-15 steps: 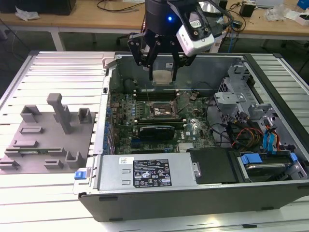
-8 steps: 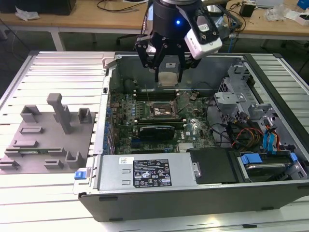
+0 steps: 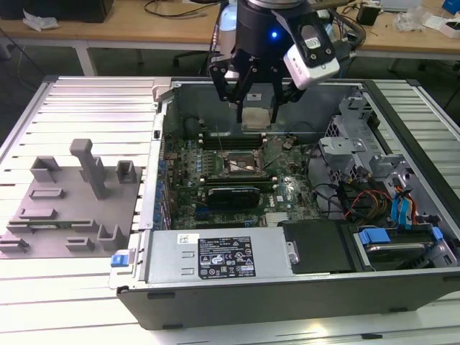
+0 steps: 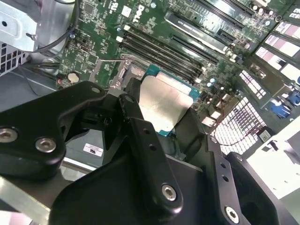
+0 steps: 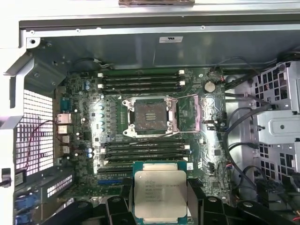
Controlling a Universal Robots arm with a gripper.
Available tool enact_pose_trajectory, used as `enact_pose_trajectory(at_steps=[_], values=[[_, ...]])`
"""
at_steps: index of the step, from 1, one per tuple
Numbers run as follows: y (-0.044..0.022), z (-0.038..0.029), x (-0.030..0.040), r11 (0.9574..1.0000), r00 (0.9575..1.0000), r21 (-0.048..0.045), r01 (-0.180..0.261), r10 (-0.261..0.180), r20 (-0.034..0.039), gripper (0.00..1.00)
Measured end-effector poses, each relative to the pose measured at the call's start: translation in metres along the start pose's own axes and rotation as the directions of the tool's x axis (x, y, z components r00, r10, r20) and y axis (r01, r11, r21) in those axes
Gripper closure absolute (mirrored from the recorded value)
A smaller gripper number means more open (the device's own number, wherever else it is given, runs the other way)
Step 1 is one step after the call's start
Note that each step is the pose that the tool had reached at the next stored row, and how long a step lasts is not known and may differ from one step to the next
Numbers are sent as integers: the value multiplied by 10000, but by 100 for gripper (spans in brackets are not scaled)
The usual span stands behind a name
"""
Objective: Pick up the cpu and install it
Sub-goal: 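Pick up the cpu and move it towards the insertion slot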
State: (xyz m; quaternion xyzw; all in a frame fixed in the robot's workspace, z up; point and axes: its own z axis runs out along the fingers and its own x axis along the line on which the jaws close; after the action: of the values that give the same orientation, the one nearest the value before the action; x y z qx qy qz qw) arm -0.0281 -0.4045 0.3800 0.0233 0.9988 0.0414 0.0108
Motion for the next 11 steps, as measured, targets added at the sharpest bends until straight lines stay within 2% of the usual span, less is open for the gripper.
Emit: enact_pose_trajectory(at_steps=[9,11], values=[[6,30,-178,10000,10000,3,-7,7,-90,46],[5,56,-190,10000,10000,3,-7,8,-95,46]])
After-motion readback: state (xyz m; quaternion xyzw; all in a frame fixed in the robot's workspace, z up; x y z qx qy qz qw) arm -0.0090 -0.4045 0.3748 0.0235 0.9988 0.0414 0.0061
